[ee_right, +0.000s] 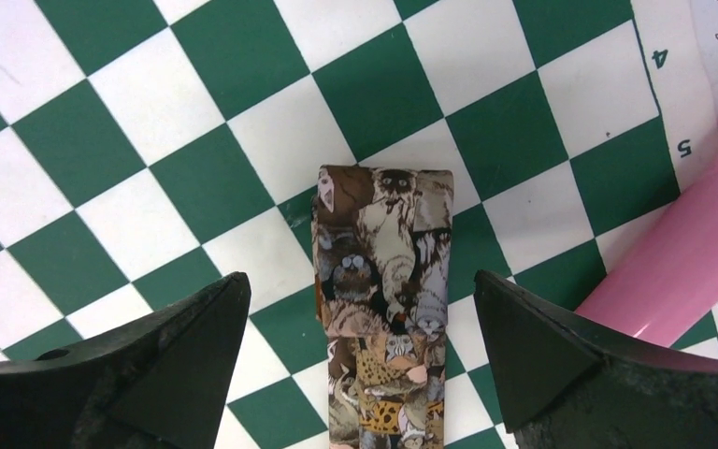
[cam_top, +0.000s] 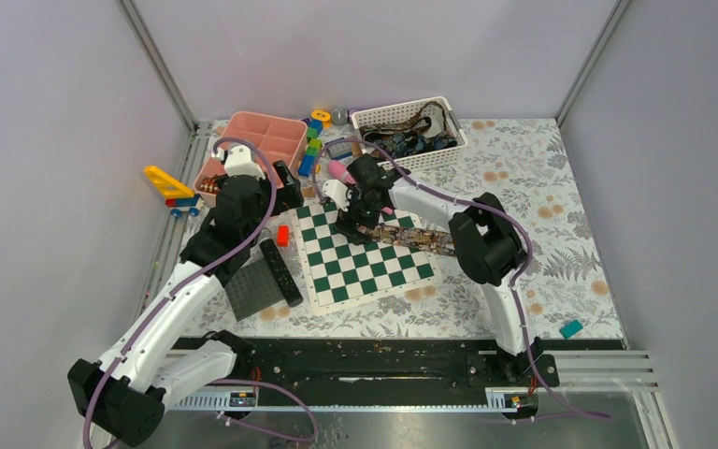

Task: Roll the ties
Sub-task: Roll the tie at the center of the board.

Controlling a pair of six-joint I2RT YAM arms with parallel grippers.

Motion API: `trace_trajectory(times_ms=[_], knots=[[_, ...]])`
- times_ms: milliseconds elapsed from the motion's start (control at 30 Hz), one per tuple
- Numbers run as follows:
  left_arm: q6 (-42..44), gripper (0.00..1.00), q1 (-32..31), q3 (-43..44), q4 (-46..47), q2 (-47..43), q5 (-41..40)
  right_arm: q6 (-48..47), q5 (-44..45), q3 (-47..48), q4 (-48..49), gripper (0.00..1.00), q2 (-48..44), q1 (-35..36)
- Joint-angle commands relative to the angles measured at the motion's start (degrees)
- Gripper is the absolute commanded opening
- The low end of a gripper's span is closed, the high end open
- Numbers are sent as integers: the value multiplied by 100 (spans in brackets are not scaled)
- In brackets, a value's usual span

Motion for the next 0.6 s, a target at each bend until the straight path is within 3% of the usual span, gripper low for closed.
trace_trajectory(times_ms=[0,167,567], knots=[[122,99,38,-62,166,24,-12,-135,230,406,-205,95,181,130],[138,99,52,-89,171,34,-5,-137,299,585,-281,93,315,183],[117,99,79,-146,226,32,42,-120,472,843,-517,74,512,252]])
